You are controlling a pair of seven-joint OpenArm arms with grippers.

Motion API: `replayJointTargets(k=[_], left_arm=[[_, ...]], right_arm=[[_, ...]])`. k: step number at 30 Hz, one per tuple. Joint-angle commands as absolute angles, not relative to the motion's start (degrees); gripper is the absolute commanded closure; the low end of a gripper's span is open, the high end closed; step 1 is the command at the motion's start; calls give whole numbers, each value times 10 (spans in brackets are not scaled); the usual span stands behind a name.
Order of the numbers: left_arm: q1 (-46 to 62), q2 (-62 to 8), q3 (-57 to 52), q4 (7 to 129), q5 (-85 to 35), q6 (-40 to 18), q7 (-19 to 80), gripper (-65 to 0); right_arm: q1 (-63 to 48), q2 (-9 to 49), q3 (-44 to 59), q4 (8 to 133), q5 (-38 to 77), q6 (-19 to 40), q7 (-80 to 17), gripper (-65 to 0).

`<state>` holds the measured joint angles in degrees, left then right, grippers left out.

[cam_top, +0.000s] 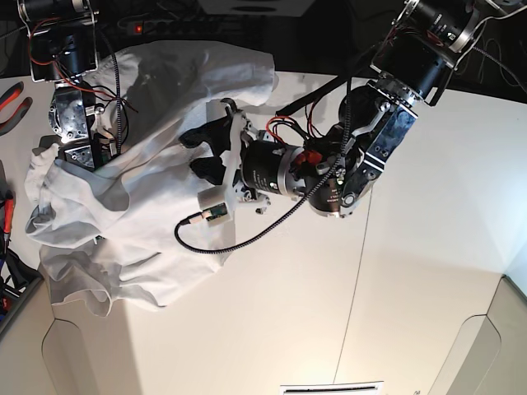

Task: Layout the t-shirt on the table in an organized manner, then fold the t-shirt properly
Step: 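Carry the lifted fabric with the left gripper toward the right gripper, then release the fabric with the left gripper and lift it off the shirt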

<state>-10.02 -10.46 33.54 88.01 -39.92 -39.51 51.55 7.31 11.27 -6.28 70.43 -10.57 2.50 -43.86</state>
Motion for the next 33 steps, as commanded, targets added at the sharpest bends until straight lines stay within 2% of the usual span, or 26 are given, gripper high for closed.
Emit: replayJointTargets(k=[1, 2, 4, 7, 9, 10, 21, 24, 25, 27, 28, 33], left_arm=[[-111, -102, 334, 890, -408, -400, 499, -343], [-112, -102, 333, 890, -408, -400, 499, -339], [-115, -102, 333, 890, -406, -400, 497, -284], [-116, -101, 333, 890, -390, -400, 473, -143], [-116, -100, 333, 890, -386, -400, 465, -27], [-116, -98, 333, 890, -382, -400, 465, 0], [-133, -76, 329, 890, -302, -400, 431, 0], [-145, -76, 329, 890, -312, -400, 477, 0], [-149, -77, 329, 890, -324, -400, 504, -76], [-154, -77, 329, 890, -353, -400, 554, -280], [-156, -79, 329, 890, -368, -400, 569, -333], [-162, -97, 329, 890, -465, -400, 638, -346]], right_arm=[[69, 109, -64, 699, -79, 49, -463, 0], [69, 109, -64, 699, -79, 49, -463, 0], [69, 109, -64, 699, -79, 49, -463, 0], [69, 109, -64, 699, -79, 49, -463, 0], [69, 109, -64, 699, -79, 49, -463, 0], [69, 109, -64, 699, -79, 49, -463, 0], [69, 109, -64, 699, -79, 49, -463, 0], [69, 109, -64, 699, -79, 49, -463, 0], [69, 109, -64, 699, -79, 49, -463, 0], [69, 109, -64, 699, -79, 49, -463, 0], [69, 109, -64, 699, -79, 49, -463, 0], [69, 110, -64, 699, -79, 49, -463, 0]])
